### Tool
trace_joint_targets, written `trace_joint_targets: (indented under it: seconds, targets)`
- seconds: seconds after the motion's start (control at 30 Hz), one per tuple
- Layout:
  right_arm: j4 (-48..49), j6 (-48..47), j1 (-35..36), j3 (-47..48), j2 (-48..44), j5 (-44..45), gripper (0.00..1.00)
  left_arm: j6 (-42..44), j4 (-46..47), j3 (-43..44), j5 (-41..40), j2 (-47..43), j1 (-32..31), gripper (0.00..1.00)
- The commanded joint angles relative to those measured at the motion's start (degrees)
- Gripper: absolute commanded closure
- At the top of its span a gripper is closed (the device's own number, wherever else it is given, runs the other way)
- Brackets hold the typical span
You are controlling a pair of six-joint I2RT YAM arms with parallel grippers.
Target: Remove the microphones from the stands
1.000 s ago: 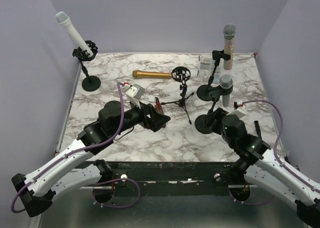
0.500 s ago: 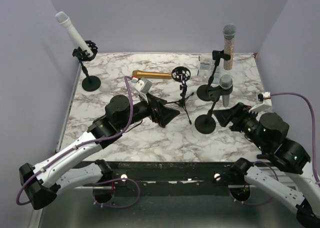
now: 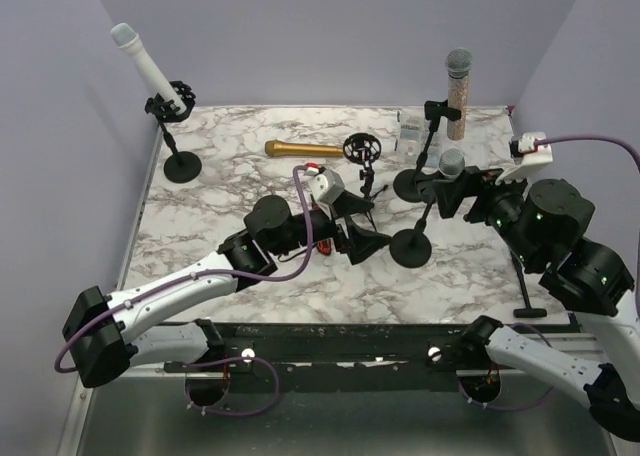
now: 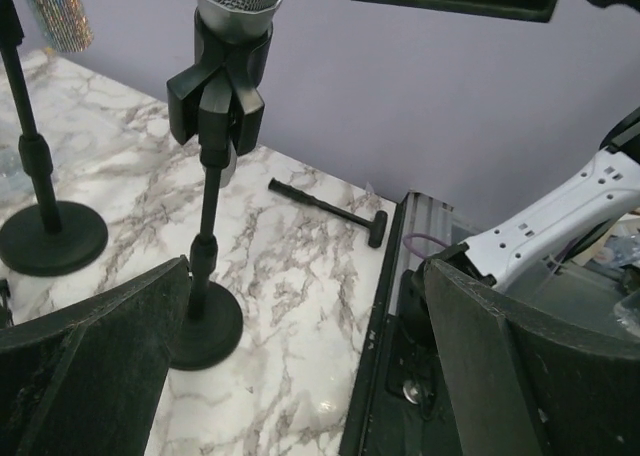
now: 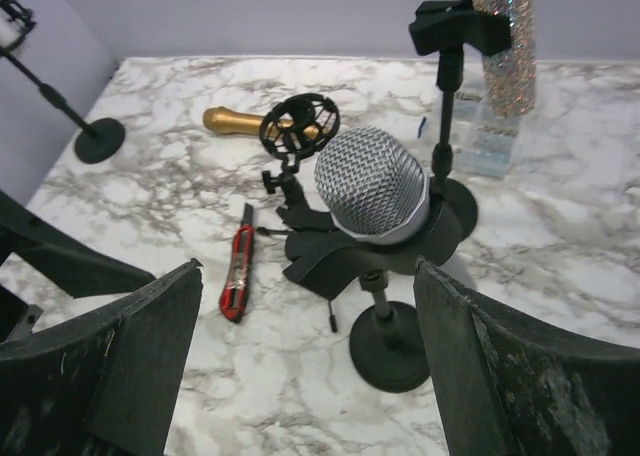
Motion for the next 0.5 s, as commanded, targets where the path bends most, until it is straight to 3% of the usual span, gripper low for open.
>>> trace_joint_targets:
  seconds: [0.0,0.2,0.47]
  targets:
    - [-2.22,-7.85,0.19,4.17,3.72,5.74,0.12,7.47,11.13,1.37,-2.67,4.01,-1.31,0.01]
    - [0.55,-15.41,0.25,3.97,7.93,10.72,0.13,9.45,16.22,4.92,-3.66,10.48,-1.52,0.03]
    - [4.57,-19.52,0.21,3.13,11.21,11.89,0.29,12.13,16.93,8.06,-6.82,16.03,-3.37,0.04]
